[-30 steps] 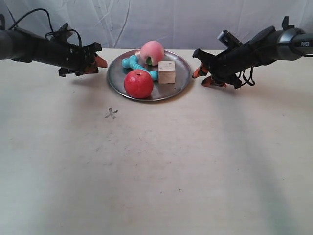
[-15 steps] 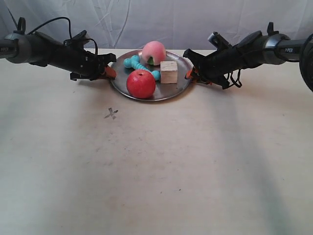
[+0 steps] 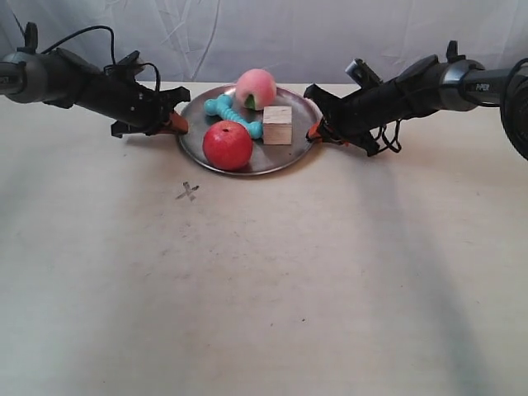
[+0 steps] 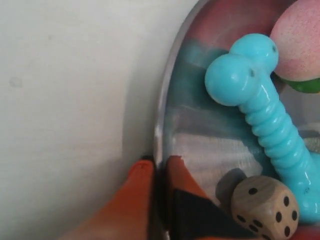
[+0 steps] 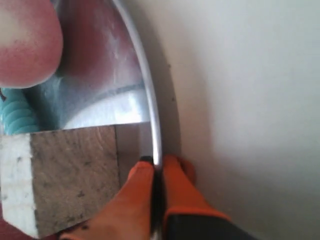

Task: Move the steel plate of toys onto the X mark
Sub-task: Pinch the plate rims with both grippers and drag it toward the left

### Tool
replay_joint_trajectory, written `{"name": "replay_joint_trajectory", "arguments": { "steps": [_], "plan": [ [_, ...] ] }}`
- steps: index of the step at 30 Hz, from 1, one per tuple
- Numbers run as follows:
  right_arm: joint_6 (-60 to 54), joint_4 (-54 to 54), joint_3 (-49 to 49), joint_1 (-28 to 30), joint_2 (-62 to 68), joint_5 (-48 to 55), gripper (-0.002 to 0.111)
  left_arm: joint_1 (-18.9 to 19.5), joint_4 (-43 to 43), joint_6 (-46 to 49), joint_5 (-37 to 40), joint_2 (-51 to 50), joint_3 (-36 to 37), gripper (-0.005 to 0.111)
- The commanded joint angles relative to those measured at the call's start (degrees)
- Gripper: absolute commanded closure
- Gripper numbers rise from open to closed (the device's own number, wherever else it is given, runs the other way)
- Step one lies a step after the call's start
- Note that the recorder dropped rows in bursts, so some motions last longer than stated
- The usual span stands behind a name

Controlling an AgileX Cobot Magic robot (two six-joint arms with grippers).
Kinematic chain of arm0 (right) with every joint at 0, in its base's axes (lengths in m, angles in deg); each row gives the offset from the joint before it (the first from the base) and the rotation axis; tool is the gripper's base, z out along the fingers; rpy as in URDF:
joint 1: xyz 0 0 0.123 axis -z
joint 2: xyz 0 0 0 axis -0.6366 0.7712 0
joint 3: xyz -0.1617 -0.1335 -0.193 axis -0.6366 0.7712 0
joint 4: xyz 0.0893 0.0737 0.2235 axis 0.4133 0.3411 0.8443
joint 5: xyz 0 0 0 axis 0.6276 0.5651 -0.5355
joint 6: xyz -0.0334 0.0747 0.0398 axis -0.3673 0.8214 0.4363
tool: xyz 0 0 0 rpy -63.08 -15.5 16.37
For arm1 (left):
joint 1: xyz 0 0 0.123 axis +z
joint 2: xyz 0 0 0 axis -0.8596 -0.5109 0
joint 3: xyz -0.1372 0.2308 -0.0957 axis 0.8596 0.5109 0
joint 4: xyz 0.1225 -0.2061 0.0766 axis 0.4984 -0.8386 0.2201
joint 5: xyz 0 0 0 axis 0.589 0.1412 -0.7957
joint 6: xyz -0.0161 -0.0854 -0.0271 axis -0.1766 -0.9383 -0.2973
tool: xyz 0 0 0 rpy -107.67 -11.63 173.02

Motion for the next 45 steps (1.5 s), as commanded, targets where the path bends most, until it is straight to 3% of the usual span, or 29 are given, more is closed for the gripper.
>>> {"name": "replay_joint_trajectory", "arguments": {
  "steps": [1,21,30,45],
  "plan": [
    [0.87,-2.28,0.86,-1.18,-0.61,5.65,0.109,0.06,6.72,-3.04,9.35,-0.46,-2.09,0.107],
    [3.54,-0.39,0.86,-1.17,-8.57,21.91,0.109,1.8,15.42,-9.62,20.4,9.97,-2.2,0.107],
    [2.88,-0.81,0.86,-1.76,-9.64,27.11,0.109,3.07,17.55,-9.65,19.28,15.59,9.05,0.107],
    [4.05,-7.33,1.0,-11.31,-10.77,28.75,0.109,5.73,21.36,-8.02,11.5,27.64,32.32,0.107]
  ]
}}
